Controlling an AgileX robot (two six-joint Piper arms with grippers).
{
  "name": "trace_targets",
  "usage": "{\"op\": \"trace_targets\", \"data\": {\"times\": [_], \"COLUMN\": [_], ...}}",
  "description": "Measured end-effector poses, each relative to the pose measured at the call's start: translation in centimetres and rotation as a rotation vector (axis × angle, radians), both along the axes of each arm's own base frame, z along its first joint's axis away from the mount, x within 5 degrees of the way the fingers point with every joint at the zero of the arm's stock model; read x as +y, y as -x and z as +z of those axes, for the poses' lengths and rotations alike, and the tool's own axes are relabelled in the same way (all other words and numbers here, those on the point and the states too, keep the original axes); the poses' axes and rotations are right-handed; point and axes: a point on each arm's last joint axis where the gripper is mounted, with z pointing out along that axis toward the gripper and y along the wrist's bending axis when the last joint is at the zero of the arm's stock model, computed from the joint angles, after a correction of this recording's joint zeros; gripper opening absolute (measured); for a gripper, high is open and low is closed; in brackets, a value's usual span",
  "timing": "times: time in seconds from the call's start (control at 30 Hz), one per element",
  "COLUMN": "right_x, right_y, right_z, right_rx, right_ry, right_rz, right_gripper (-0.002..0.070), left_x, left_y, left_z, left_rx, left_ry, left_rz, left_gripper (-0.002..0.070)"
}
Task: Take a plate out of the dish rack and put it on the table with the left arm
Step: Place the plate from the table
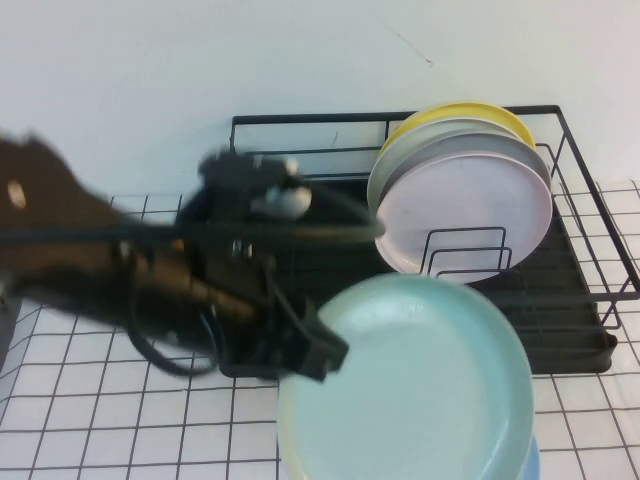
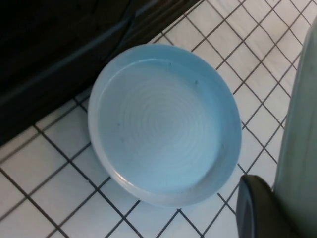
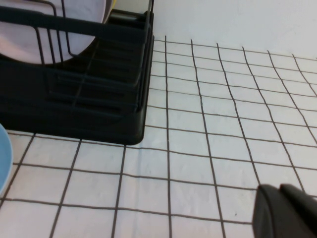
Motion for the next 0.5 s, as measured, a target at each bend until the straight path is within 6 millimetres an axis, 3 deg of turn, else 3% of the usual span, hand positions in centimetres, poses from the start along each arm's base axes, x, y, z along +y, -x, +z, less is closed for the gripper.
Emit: {"op": "trace_targets", "data": {"times": [0.17,0.5], "right_x": [0.0,0.0], "right_y": [0.0,0.0], "right_z": [0.0,0.0], "right_rx": [0.0,0.0], "right_ry": [0.0,0.0], "right_rz": [0.0,0.0], "right_gripper": [-0.0003,-0.0003], "left_x": [0.3,-0.6], "left_y": [-0.1,-2.1], "left_z": [-5.1,-8.7], "left_rx": [0.094,0.22], "left_ry": [0.078,0.159], "left_rz": [0.19,0.381], "left_gripper": [0.0083,0.0083]}}
